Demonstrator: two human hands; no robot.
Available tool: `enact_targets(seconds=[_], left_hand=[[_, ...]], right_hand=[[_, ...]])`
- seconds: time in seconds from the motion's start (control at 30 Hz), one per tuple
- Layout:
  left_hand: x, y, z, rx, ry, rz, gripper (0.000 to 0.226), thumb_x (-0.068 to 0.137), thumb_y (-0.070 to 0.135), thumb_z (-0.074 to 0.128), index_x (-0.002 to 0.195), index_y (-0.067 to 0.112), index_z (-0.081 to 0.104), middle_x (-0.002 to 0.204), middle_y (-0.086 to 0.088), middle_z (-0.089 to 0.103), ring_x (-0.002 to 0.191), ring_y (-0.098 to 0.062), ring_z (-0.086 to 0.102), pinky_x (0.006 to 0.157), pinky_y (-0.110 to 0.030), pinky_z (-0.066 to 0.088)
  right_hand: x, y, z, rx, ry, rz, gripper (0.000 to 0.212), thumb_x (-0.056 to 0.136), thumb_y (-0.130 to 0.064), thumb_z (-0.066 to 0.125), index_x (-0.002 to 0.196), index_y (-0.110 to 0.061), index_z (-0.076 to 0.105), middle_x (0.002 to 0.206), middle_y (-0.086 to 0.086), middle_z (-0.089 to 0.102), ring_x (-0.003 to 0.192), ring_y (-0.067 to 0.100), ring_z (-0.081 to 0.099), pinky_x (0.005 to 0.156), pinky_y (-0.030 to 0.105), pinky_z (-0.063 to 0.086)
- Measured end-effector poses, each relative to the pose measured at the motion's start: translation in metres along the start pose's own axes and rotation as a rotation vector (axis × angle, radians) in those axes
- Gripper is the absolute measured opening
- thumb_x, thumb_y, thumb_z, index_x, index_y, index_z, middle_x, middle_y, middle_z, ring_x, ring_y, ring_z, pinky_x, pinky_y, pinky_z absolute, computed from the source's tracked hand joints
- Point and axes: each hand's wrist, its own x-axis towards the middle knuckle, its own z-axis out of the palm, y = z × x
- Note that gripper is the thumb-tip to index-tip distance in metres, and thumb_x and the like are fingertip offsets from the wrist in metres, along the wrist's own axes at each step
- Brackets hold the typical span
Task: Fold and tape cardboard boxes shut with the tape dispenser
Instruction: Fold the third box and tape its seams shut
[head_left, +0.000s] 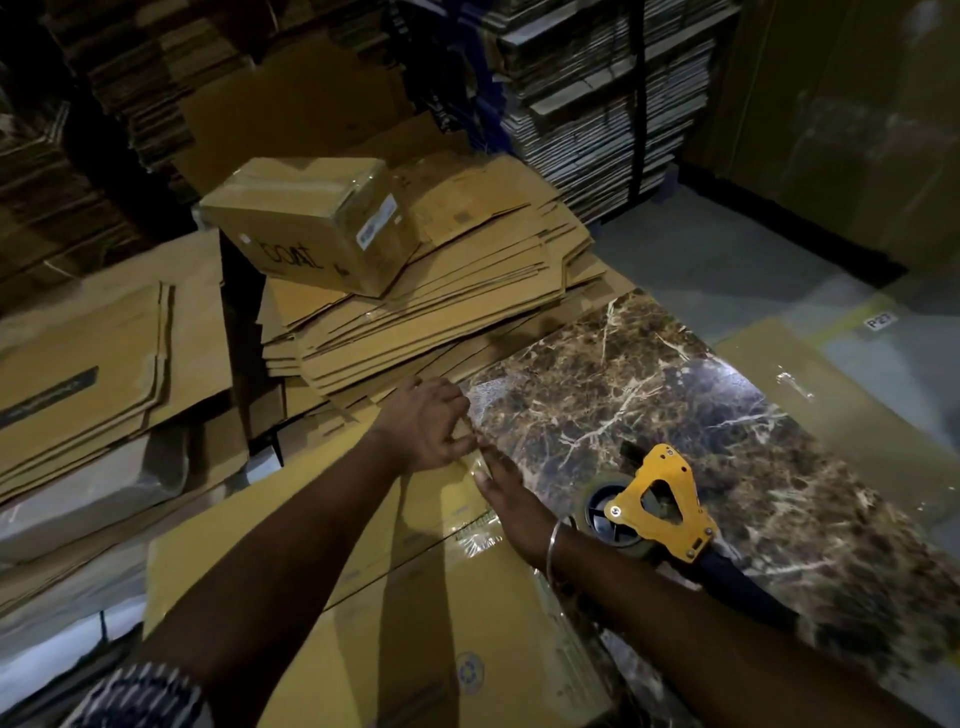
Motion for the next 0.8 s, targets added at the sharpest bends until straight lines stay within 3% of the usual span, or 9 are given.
enact_targets(seconds=[0.1, 0.2, 0.27, 0.33, 0.37, 0.47, 0.57, 0.67, 0.8], left_hand=[[0.018, -0.001, -0.01, 0.073, -0.11, -0.034, 0.071, 0.081, 0.076, 0.027, 0.099, 0.019, 0.066, 0.1, -0.001, 0.06, 0.101, -0.021, 0.054, 0.082, -0.038, 0.036], [0.032, 0.0, -0.012, -0.086, -0.201, -0.202, 0.057, 0.085, 0.065, 0.044, 0.106, 0.018, 0.068, 0.109, -0.002, 0.061, 0.097, -0.021, 0.056, 0.078, -0.034, 0.044], [0.038, 0.002, -0.012, -0.346, -0.114, -0.334, 0.04, 0.089, 0.041, 0.056, 0.118, 0.016, 0.065, 0.119, -0.007, 0.061, 0.101, -0.023, 0.059, 0.082, -0.037, 0.053], [0.039, 0.001, -0.011, -0.541, 0.049, -0.49, 0.049, 0.085, 0.017, 0.062, 0.134, 0.013, 0.054, 0.131, -0.012, 0.056, 0.109, -0.027, 0.059, 0.086, -0.041, 0.056], [0.037, 0.0, -0.01, -0.577, 0.114, -0.581, 0.055, 0.083, 0.014, 0.065, 0.136, 0.012, 0.051, 0.132, -0.012, 0.055, 0.108, -0.027, 0.06, 0.085, -0.041, 0.057], [0.032, -0.004, -0.009, -0.545, 0.097, -0.762, 0.029, 0.081, 0.026, 0.067, 0.104, 0.009, 0.067, 0.091, -0.009, 0.069, 0.08, -0.025, 0.067, 0.07, -0.039, 0.06], [0.031, -0.006, -0.01, -0.527, 0.027, -0.715, 0.021, 0.086, 0.029, 0.063, 0.083, 0.01, 0.073, 0.072, -0.007, 0.069, 0.068, -0.025, 0.067, 0.062, -0.035, 0.059], [0.037, -0.01, -0.014, -0.386, -0.049, -0.592, 0.027, 0.092, 0.033, 0.059, 0.093, 0.011, 0.073, 0.081, -0.009, 0.071, 0.075, -0.026, 0.067, 0.064, -0.033, 0.057], [0.047, -0.013, -0.017, -0.402, -0.162, -0.543, 0.028, 0.098, 0.031, 0.056, 0.101, 0.007, 0.069, 0.091, -0.012, 0.07, 0.078, -0.026, 0.063, 0.063, -0.029, 0.047]], right_hand=[[0.001, 0.003, 0.001, 0.0, 0.017, 0.026, 0.052, 0.106, -0.053, 0.028, 0.155, -0.048, 0.01, 0.148, -0.029, 0.013, 0.14, -0.005, 0.009, 0.118, 0.024, 0.006], [0.002, 0.007, 0.002, 0.01, 0.013, 0.034, 0.057, 0.105, -0.056, 0.028, 0.158, -0.041, 0.014, 0.161, -0.02, 0.014, 0.146, -0.001, 0.01, 0.116, 0.022, 0.008], [0.002, 0.008, 0.002, -0.004, 0.016, 0.031, 0.062, 0.102, -0.061, 0.027, 0.158, -0.04, 0.015, 0.165, -0.012, 0.017, 0.151, 0.006, 0.013, 0.118, 0.023, 0.01], [0.001, 0.008, 0.001, 0.014, 0.012, 0.049, 0.064, 0.099, -0.066, 0.027, 0.158, -0.041, 0.017, 0.164, -0.012, 0.022, 0.151, 0.009, 0.02, 0.118, 0.024, 0.014], [0.001, 0.008, 0.001, 0.023, 0.013, 0.055, 0.068, 0.096, -0.07, 0.026, 0.157, -0.043, 0.018, 0.164, -0.012, 0.023, 0.15, 0.009, 0.022, 0.118, 0.025, 0.016], [0.0, 0.01, 0.001, 0.037, 0.023, 0.032, 0.081, 0.083, -0.087, 0.022, 0.155, -0.049, 0.016, 0.164, -0.015, 0.022, 0.15, 0.008, 0.021, 0.122, 0.03, 0.016], [0.002, 0.011, 0.001, 0.05, 0.015, 0.038, 0.085, 0.081, -0.089, 0.021, 0.155, -0.049, 0.017, 0.164, -0.015, 0.021, 0.151, 0.008, 0.02, 0.124, 0.033, 0.015], [-0.001, 0.006, 0.0, 0.06, 0.007, 0.059, 0.07, 0.094, -0.07, 0.027, 0.157, -0.042, 0.018, 0.164, -0.012, 0.022, 0.151, 0.008, 0.019, 0.123, 0.029, 0.014], [-0.002, 0.003, -0.002, 0.022, -0.011, 0.051, 0.058, 0.105, -0.054, 0.029, 0.159, -0.037, 0.016, 0.165, -0.01, 0.02, 0.151, 0.007, 0.018, 0.116, 0.02, 0.013]])
